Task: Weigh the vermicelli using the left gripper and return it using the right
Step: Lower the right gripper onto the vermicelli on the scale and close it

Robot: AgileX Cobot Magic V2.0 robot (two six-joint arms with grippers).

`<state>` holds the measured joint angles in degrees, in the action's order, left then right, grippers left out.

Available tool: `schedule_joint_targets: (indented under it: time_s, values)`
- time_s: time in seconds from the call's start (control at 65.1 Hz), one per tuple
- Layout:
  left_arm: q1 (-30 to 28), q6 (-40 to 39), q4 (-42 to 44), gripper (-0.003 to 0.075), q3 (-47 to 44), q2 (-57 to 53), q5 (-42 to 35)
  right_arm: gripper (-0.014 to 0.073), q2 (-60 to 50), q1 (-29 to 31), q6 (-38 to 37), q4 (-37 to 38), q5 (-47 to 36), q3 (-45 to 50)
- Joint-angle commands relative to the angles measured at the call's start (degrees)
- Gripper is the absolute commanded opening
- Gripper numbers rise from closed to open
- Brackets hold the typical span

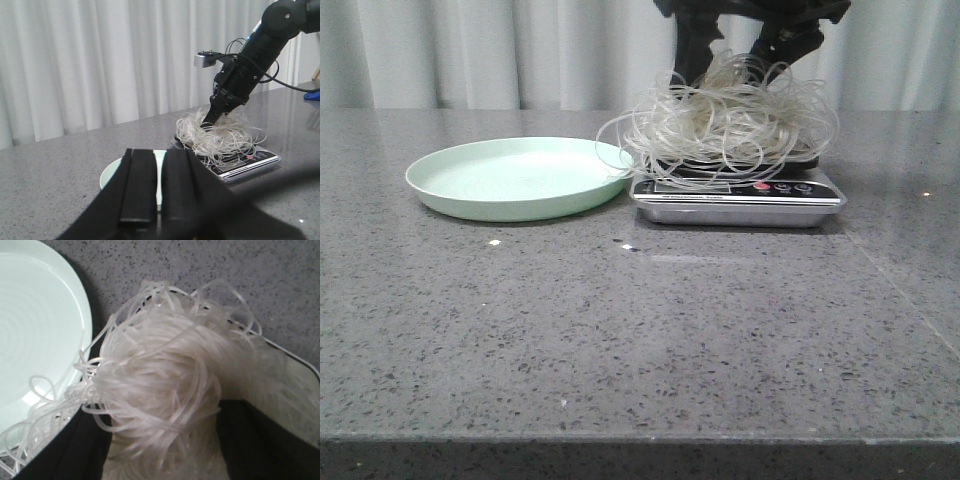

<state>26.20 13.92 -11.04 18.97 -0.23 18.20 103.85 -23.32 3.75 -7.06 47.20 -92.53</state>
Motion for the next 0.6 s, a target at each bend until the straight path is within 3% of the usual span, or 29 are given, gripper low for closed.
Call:
schedule_joint_targets:
  time_s: [0.0, 0.169, 0.276, 0.353, 0.584]
  values:
    - [-0.14, -0.14, -0.31, 0.0146, 1.45, -0.11, -4.61, 0.0545, 0.2, 0.05, 0.32, -0.05, 3.67, -1.24]
    - [-0.14, -0.14, -0.31, 0.0146, 1.45, -0.11, -4.61, 0.0526, 3.05, 0.05, 0.32, -0.05, 9.07, -1.86]
    - [-0.14, -0.14, -0.31, 0.0146, 1.45, -0.11, -4.61, 0.0352, 3.74, 0.05, 0.32, -0.05, 10.82, -3.6]
    - [-0.14, -0.14, -0.31, 0.0146, 1.45, -0.11, -4.61, 0.013, 3.49, 0.05, 0.32, -0.1, 11.35, -5.55]
    - [-0.14, -0.14, -0.31, 0.0146, 1.45, -0.11, -4.61, 0.0165, 3.35, 0.05, 0.32, -1.65, 16.96, -15.33]
